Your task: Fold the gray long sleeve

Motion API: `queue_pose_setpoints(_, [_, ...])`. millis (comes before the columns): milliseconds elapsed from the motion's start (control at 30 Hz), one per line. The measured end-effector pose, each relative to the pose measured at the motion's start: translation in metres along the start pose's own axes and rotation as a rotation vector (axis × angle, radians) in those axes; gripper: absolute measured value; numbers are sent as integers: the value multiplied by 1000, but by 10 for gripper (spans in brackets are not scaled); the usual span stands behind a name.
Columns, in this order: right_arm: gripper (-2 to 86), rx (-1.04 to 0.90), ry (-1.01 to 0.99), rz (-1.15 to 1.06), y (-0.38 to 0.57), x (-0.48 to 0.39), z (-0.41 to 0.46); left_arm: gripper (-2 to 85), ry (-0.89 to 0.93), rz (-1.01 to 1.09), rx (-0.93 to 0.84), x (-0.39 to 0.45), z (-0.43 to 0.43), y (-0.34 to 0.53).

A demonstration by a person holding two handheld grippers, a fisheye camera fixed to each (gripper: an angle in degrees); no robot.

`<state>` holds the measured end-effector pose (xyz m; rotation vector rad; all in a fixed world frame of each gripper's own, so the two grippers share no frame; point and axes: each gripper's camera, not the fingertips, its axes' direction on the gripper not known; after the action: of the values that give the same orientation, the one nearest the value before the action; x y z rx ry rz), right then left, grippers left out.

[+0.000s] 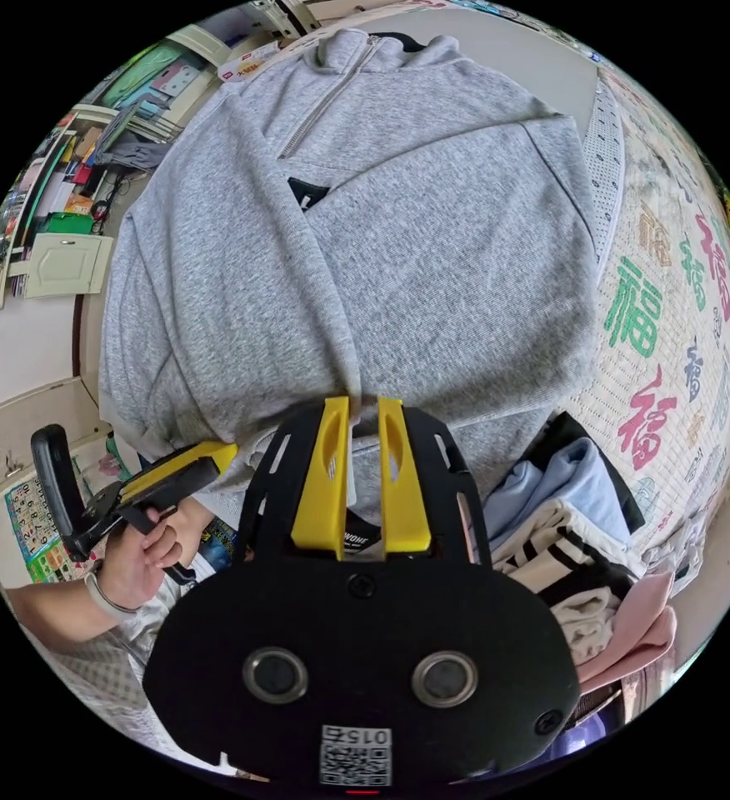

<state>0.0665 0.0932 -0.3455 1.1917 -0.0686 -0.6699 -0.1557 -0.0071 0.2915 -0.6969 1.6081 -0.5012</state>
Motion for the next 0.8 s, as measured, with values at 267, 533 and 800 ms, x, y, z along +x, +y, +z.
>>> queue_pose_setpoints(267, [51, -29, -32, -16, 41, 3, -4, 13, -85, 140, -93, -66, 51, -22])
queue_pose_setpoints(533, [4, 5, -95, 138, 69, 34, -21, 27, -54, 425, -246, -111, 60, -31])
queue_pose_setpoints(800, [49, 174, -127, 210, 82, 77, -78, 71, -325, 556, -11, -142, 15, -138])
